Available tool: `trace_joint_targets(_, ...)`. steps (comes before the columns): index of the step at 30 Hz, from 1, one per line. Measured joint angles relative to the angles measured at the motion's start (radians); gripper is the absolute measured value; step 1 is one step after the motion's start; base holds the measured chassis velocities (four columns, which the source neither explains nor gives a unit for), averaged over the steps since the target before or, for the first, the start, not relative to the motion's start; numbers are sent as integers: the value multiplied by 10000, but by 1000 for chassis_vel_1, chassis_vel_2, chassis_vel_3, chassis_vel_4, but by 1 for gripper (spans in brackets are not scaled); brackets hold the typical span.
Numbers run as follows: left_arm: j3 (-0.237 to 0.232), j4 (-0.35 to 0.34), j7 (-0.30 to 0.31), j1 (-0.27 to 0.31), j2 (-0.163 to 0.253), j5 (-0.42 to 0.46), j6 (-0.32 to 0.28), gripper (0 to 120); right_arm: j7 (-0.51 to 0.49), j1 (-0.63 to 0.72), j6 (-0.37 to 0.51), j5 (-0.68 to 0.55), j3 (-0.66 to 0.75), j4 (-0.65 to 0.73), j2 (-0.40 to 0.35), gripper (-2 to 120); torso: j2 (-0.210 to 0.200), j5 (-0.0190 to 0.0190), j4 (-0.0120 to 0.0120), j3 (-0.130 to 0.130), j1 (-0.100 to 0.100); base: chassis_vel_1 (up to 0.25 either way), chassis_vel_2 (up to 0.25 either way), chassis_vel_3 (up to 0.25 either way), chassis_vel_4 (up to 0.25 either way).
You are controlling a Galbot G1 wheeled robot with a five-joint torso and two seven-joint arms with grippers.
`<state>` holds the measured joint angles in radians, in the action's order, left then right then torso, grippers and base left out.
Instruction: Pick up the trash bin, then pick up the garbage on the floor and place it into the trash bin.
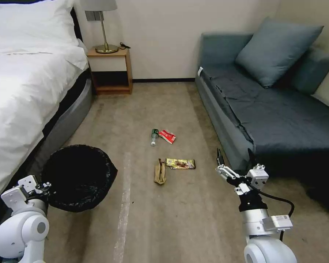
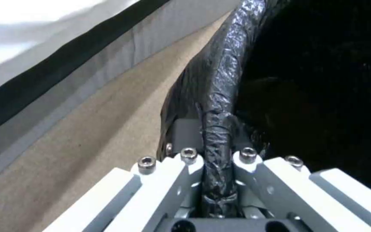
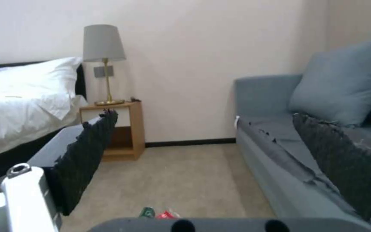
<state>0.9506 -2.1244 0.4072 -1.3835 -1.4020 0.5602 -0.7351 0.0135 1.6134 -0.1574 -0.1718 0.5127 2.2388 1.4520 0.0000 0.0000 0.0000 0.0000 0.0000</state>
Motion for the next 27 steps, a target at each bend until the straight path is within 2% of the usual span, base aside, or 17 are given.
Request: trace_joint_targets(27, 35, 299, -33, 219, -14, -25, 0, 2, 28, -180, 31, 70, -139, -299, -52, 100, 0, 0, 0, 0, 0, -163, 165, 161, -161)
